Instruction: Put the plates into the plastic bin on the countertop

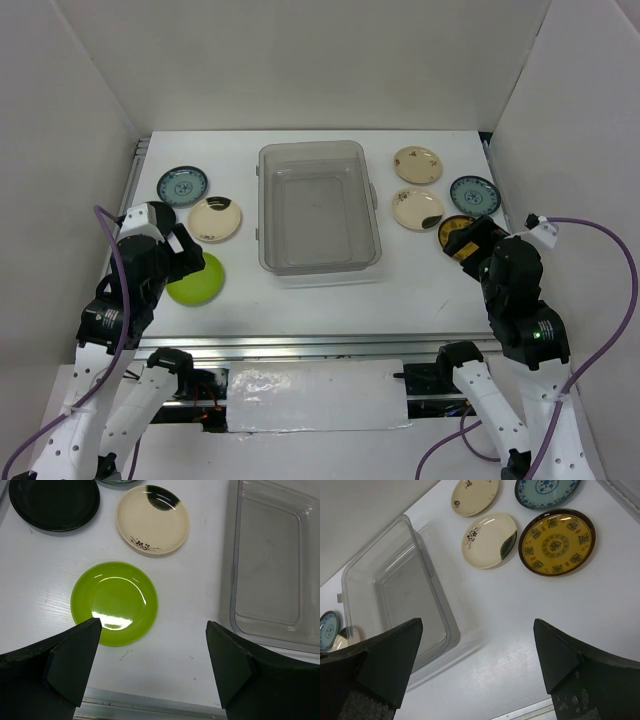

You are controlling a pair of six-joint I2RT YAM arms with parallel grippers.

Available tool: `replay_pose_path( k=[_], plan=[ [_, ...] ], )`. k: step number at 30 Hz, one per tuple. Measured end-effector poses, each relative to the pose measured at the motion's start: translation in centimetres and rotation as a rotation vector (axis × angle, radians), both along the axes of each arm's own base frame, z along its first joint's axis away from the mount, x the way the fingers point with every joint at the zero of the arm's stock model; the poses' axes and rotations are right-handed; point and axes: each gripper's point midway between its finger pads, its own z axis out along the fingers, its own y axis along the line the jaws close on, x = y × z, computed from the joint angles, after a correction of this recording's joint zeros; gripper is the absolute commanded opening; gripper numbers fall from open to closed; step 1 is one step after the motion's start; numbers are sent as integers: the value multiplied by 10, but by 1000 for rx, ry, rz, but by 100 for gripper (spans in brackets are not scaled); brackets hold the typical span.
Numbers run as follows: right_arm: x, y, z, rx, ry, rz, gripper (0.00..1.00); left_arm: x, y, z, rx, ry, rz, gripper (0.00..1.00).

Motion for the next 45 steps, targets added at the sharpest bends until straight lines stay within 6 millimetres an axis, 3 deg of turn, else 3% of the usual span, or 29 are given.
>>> replay_pose_path(
  k=[12,17,21,29,32,41,45],
  plan=[
    [-3,-3,4,9,-25,-17,100,0,0,0,0,0,0,99],
    [2,0,-6,26,-16,-19,100,0,0,0,0,0,-1,99],
    [18,12,-40,66,49,13,100,0,0,0,-1,0,-1,99],
    [63,38,-165,304,218,-27,100,-2,-2,3,-9,-16,-13,99],
    [71,43,-198,409,229,-84,100,-2,-3,3,-13,-18,-20,99],
    [127,51,-238,570,236,-260,99,-2,-10,3,-25,-18,-50,99],
    [154,50,-237,614,180,-318,97,-2,-12,3,-28,-17,-61,99]
  ],
)
